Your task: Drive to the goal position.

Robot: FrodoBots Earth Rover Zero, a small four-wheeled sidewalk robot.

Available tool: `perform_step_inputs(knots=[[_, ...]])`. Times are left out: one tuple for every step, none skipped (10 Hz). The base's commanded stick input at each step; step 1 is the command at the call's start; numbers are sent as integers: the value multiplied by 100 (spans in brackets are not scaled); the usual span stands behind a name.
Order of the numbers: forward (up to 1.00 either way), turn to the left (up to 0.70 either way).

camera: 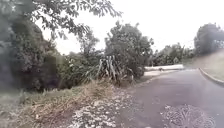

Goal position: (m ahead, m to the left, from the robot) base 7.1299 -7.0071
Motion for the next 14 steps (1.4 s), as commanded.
perform_step_inputs(knots=[[11,-40],[28,-34],[45,-27],[45,-10],[45,-4],[45,-2],[45,-8],[45,-15],[45,-27],[45,-27],[45,-27],[45,-27],[45,-27],[45,-27]])
